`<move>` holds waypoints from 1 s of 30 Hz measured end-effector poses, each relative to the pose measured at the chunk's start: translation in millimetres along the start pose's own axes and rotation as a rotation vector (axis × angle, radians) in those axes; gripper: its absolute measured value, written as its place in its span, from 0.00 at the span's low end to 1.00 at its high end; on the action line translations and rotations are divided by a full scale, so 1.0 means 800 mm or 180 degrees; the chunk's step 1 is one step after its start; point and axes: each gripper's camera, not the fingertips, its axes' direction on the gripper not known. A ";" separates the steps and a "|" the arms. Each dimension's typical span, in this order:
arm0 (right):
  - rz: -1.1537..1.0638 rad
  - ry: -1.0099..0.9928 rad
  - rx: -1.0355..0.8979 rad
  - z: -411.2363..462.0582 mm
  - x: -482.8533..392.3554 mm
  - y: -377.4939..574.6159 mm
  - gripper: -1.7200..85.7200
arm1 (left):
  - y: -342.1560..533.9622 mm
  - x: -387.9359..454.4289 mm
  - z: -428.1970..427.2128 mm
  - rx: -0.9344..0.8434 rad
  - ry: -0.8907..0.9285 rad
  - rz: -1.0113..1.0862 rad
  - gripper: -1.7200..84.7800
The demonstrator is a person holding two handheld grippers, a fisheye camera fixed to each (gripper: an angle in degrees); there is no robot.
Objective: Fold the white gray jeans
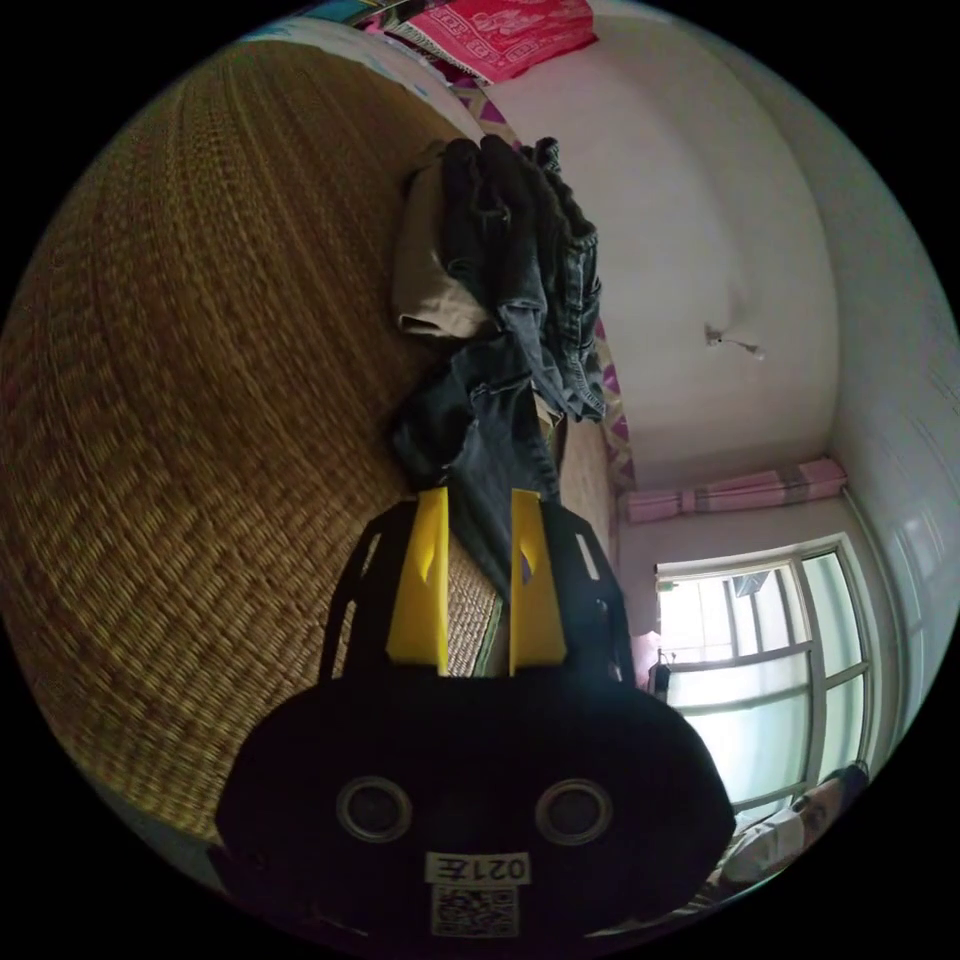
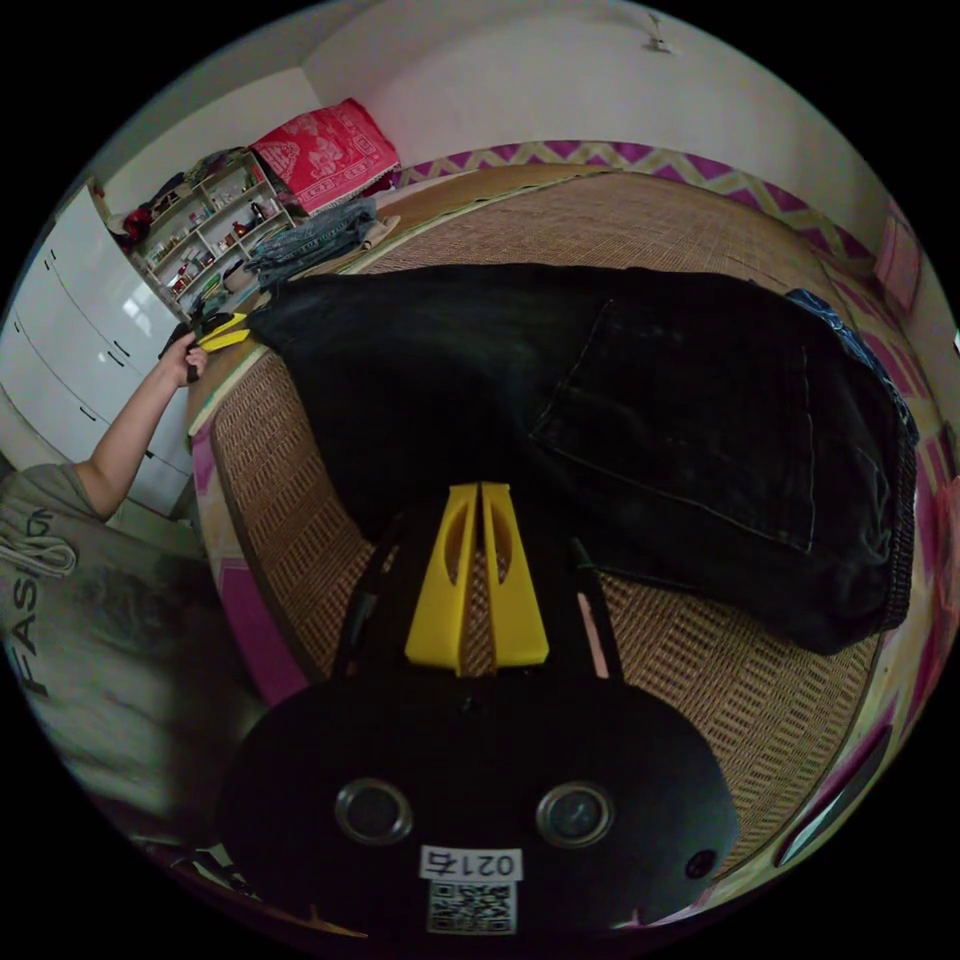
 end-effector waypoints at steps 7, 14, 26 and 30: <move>0.0017 0.0006 0.0004 -0.003 -0.006 0.001 0.01 | -0.004 -0.003 -0.013 0.0102 0.0188 -0.0011 0.12; 0.0025 0.0005 0.0007 -0.007 -0.008 0.005 0.01 | -0.001 -0.014 -0.032 0.0246 0.0338 -0.0024 0.12; 0.0043 -0.0013 0.0007 -0.015 -0.003 0.013 0.01 | -0.008 -0.020 -0.023 0.0115 0.0244 -0.0064 0.13; 0.0039 0.0000 0.0009 -0.018 0.000 0.017 0.01 | -0.016 -0.021 -0.016 0.0040 -0.0031 -0.0140 0.02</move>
